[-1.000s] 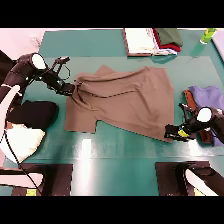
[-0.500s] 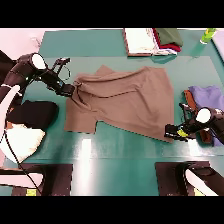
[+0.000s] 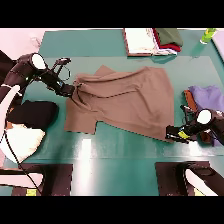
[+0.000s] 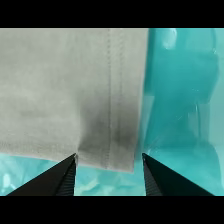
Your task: Fold the shirts.
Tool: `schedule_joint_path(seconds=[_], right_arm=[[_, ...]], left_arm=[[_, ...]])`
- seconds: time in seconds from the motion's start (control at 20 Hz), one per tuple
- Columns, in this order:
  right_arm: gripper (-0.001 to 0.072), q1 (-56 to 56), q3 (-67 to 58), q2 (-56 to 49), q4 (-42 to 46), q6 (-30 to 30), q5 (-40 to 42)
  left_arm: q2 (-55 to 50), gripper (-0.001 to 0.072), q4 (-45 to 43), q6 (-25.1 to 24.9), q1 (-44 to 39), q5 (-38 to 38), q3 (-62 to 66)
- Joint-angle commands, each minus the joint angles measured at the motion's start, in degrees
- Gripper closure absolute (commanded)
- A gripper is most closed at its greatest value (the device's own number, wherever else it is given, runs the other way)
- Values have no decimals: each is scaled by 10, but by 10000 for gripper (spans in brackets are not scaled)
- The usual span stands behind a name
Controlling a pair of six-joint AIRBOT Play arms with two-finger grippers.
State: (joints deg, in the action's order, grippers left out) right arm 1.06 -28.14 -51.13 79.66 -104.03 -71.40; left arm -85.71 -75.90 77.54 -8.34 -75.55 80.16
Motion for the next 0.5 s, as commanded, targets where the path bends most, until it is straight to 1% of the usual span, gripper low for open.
schedule_joint_path(seconds=[0.0, 0.05, 0.1, 0.2, 0.3, 0.45], right_arm=[[281, -26, 5, -1, -10, -6, 40], [336, -29, -4, -1, -9, -9, 45], [467, -29, -14, -1, -3, -9, 43], [694, -29, -29, -1, 0, -1, 44], [693, -29, -54, 0, 0, 5, 38], [693, -29, -153, 22, 0, 31, 18]], left_arm=[[0, 674, 0, -1, 0, 1, 0], [0, 674, 0, -1, 0, 0, 0], [0, 674, 0, 0, 0, 0, 0], [7, 675, 0, 0, 0, 1, 1], [32, 675, 0, 0, 0, 14, 1], [116, 675, -2, 4, 0, 26, 20]])
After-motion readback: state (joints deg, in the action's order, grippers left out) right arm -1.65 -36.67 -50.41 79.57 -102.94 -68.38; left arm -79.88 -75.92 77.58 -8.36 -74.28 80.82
